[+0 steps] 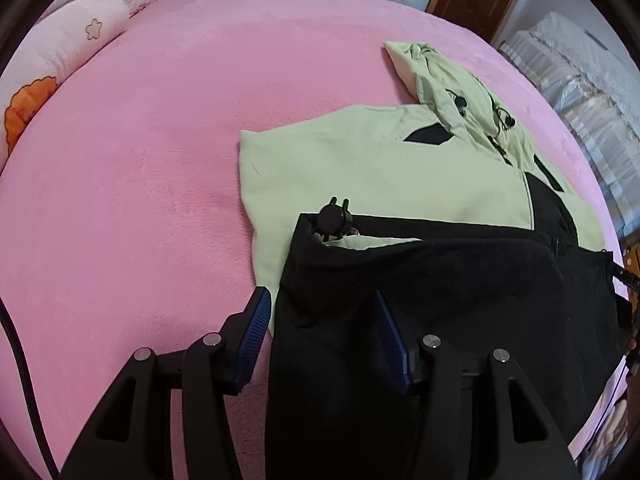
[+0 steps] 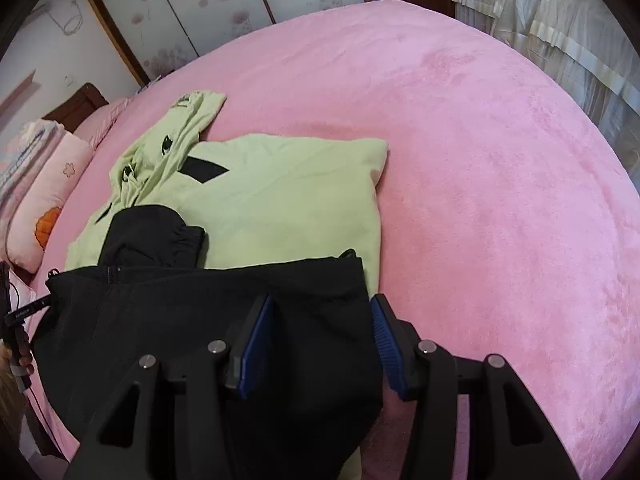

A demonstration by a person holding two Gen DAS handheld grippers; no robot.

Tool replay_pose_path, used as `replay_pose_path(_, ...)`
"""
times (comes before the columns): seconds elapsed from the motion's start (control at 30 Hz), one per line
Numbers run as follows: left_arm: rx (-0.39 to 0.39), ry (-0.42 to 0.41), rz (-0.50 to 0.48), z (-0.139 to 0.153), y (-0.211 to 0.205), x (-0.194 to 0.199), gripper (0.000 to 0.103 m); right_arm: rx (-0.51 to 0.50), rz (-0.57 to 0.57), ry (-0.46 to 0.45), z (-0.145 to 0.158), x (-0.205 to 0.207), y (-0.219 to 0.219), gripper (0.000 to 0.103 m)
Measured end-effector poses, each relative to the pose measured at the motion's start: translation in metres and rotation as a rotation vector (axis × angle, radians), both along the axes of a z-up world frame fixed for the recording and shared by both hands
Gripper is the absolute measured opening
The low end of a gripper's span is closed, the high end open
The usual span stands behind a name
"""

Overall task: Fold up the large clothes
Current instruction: 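Lift the black hem with both tools and fold it toward the hood, then lower the hem onto the jacket with both tools and open them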

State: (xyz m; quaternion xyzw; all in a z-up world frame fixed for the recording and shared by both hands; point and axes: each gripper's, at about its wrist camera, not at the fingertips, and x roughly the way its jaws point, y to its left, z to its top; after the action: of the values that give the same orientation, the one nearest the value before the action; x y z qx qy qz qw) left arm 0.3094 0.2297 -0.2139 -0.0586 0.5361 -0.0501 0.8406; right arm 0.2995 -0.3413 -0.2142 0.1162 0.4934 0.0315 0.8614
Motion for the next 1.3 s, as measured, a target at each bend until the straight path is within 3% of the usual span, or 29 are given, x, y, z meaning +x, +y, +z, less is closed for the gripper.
replay_pose_path(0.33,0.133,0.077,-0.115,-0.01,-0.023,0.034,0.051,-0.019,0.039,0.046,-0.011,0.011,-0.001,0.051)
replay_pose_path(0.6,0.084,0.128,-0.105,-0.018,-0.015,0.056,0.058,-0.015,0.055,0.071,-0.017,0.023,-0.004,0.05)
replay_pose_path(0.63,0.079,0.119,-0.107,-0.018,-0.016,0.054,0.049,-0.023,0.058,0.066,-0.016,0.022,-0.003,0.048)
replay_pose_path(0.67,0.081,0.107,-0.111,-0.018,-0.017,0.053,0.044,-0.039,0.066,0.055,-0.015,0.02,-0.001,0.038)
replay_pose_path(0.77,0.156,0.054,-0.113,-0.012,-0.021,0.042,0.027,-0.143,0.083,0.021,-0.009,0.012,0.011,0.027)
replay_pose_path(0.87,0.174,0.02,-0.098,-0.005,-0.026,0.033,0.018,-0.236,0.1,-0.035,0.001,0.001,0.024,0.021)
replay_pose_path(1.13,0.317,-0.131,-0.009,0.038,-0.045,0.006,0.015,-0.358,0.08,-0.206,0.045,-0.027,0.047,0.017)
replay_pose_path(1.3,0.286,-0.204,0.067,0.083,-0.039,0.0,0.014,-0.372,0.057,-0.311,0.082,-0.031,0.053,0.017)
